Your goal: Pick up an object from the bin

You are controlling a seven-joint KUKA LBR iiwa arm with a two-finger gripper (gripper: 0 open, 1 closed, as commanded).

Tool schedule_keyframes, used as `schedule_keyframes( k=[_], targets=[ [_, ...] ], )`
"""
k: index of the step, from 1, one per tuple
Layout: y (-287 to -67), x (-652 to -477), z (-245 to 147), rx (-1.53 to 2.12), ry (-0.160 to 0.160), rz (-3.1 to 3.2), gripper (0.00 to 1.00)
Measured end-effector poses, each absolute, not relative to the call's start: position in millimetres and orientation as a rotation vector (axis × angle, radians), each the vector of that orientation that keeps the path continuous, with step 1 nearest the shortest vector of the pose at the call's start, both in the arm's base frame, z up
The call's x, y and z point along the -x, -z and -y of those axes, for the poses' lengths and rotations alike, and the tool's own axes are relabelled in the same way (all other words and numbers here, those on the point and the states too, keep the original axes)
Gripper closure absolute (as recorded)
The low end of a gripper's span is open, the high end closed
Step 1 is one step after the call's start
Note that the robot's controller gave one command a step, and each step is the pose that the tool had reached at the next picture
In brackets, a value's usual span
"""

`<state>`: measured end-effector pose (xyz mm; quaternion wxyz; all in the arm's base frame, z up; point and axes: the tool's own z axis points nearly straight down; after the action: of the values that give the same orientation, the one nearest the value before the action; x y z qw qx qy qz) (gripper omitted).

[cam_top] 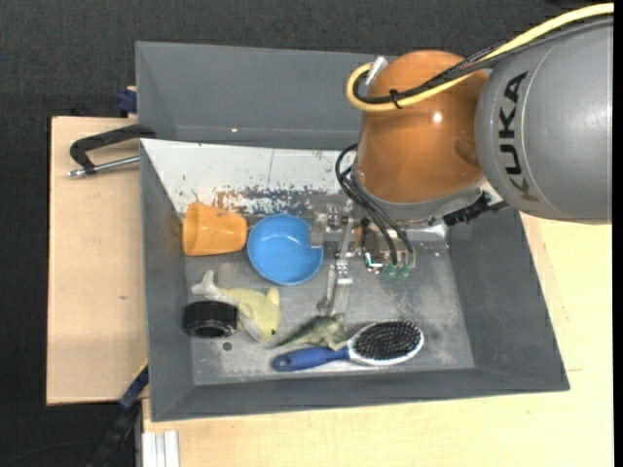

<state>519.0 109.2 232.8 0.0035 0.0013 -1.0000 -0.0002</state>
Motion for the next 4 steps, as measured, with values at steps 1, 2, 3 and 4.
schedule_keyframes(
  k=[1, 2, 3, 4],
  targets=[
    [-67, -594.6, -149, -0.049, 0.001, 3.14, 0.0],
    [-102, -583.9, -153, 0.234, 0.005, 3.139, 0.0],
    [-101, -595.2, -140, 0.613, 0.004, 3.087, 0.0],
    [-71, -577.8, -170, 1.08, -0.001, 2.948, 0.0]
  ],
)
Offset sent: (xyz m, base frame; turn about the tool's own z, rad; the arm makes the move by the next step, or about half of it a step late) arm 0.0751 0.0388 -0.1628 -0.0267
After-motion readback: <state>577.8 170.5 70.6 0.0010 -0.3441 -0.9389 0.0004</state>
